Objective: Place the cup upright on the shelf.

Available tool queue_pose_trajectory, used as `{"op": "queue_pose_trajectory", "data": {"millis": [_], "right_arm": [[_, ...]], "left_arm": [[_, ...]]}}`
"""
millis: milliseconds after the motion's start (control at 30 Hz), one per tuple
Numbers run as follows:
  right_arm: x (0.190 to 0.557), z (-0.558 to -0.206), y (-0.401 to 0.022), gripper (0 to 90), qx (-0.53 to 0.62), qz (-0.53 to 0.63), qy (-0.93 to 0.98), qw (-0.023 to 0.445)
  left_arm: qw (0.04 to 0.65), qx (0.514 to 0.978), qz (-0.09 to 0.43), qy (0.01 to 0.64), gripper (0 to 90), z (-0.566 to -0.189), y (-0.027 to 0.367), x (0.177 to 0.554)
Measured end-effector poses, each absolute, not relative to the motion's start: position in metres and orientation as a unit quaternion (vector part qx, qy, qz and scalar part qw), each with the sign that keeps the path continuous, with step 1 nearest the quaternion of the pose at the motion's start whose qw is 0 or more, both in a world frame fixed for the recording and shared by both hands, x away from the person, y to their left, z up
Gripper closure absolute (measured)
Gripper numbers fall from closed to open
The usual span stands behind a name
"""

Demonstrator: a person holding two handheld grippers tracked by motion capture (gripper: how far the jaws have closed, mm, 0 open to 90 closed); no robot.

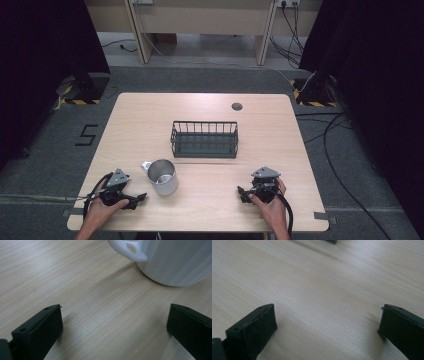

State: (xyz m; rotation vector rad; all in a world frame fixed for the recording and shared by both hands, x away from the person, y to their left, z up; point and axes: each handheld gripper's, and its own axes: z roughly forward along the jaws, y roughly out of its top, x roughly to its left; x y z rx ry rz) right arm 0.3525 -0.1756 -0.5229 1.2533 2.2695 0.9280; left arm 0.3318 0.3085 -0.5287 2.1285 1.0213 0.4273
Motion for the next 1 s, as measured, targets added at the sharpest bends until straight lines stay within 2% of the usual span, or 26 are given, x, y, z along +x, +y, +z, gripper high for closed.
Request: {"op": "queue_pose_trajectory", "data": {"millis": [67, 133, 200, 267, 333, 1000], "right_arm": [[0.351, -0.522, -0.176, 7.0, 0.441, 0.338, 0.809, 0.192], [0.349, -0.522, -0.177, 17.8, 0.434, 0.348, 0.808, 0.194], [0.348, -0.521, -0.176, 14.3, 0.434, 0.354, 0.805, 0.195], [0.347, -0.52, -0.174, 17.4, 0.432, 0.359, 0.802, 0.201], [0.345, -0.517, -0.172, 15.0, 0.422, 0.371, 0.802, 0.203], [0.322, -0.478, -0.106, 15.6, 0.326, 0.463, 0.801, 0.192]], "left_arm": [[0.363, 0.827, 0.166, 0.397, 0.0, -0.529, 0.309, 0.332], [0.363, 0.827, 0.166, 0.397, 0.0, -0.529, 0.308, 0.332], [0.363, 0.827, 0.166, 0.397, 0.0, -0.529, 0.309, 0.332], [0.363, 0.827, 0.166, 0.396, 0.0, -0.529, 0.309, 0.332], [0.363, 0.827, 0.166, 0.397, 0.0, -0.529, 0.308, 0.332], [0.363, 0.827, 0.166, 0.397, 0.0, -0.529, 0.308, 0.332]]}}
